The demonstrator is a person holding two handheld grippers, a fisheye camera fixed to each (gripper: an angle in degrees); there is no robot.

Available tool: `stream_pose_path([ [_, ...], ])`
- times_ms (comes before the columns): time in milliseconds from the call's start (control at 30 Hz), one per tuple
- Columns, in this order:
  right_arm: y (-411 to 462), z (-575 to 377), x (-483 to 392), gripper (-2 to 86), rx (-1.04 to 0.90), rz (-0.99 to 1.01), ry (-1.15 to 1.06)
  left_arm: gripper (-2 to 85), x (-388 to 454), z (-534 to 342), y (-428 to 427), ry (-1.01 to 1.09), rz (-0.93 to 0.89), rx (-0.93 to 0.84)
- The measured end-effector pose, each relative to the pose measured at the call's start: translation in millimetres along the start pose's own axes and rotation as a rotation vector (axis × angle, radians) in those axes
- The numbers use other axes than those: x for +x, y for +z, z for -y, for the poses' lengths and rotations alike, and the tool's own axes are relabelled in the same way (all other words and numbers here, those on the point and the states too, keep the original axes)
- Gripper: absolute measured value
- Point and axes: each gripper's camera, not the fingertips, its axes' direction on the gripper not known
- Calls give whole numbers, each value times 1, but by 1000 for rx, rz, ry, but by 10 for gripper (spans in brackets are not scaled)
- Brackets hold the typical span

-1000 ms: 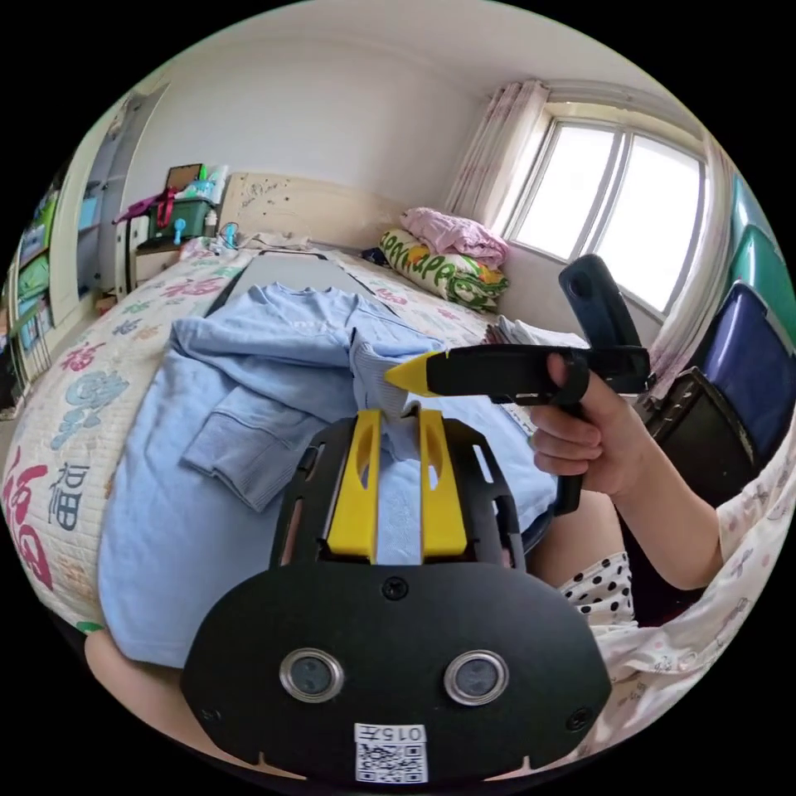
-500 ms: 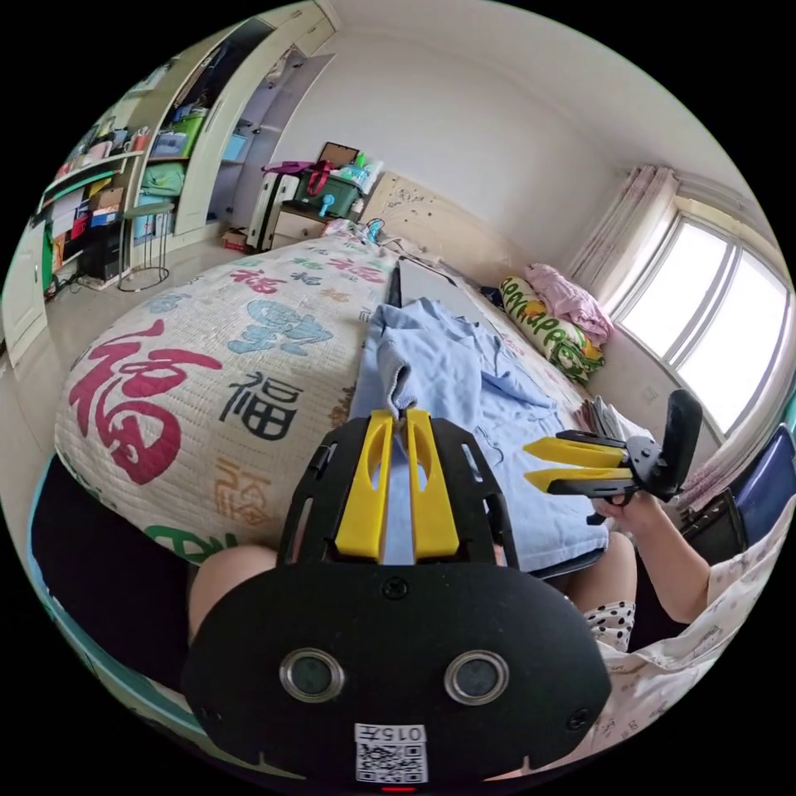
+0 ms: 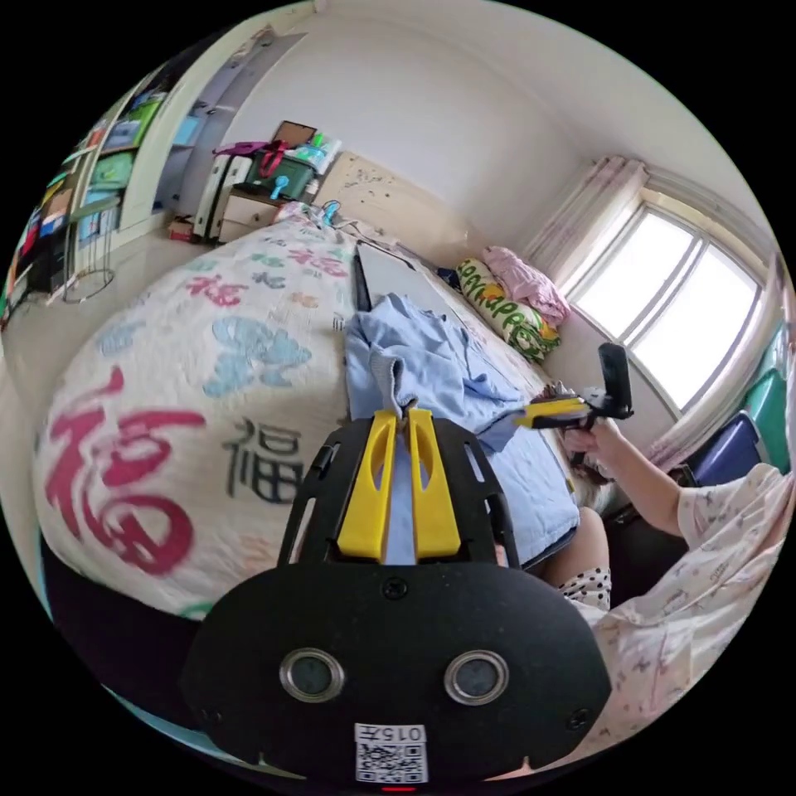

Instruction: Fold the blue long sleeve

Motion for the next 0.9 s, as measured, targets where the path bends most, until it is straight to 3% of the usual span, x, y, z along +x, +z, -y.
stream_pose_path([
  [100, -110, -12, 86, 5, 150, -269, 235, 19, -38, 85, -55, 16, 178, 81],
  [167, -194, -37, 152, 9, 201, -717, 453, 29, -56, 145, -81, 52, 571, 135],
  [233, -241, -67, 201, 16, 184, -1001, 680, 43, -69, 167, -78, 22, 859, 151],
  [267, -266, -92, 228, 24, 167, -1038, 871, 57, -80, 172, -75, -68, 928, 162],
  [333, -288, -126, 246, 34, 228, -964, 1032, 79, -80, 163, -68, -147, 891, 217],
  [433, -278, -147, 240, 29, 315, -831, 961, 77, -40, 134, -26, -45, 861, 300],
  [500, -256, -141, 237, 21, 275, -796, 884, 69, -17, 128, 14, 46, 807, 263],
  [667, -185, -90, 240, 1, 168, -605, 680, 49, 33, 162, 148, 218, 431, 38],
  [900, -117, -19, 257, -9, 149, -473, 579, 22, 65, 204, 321, 279, 311, -163],
])
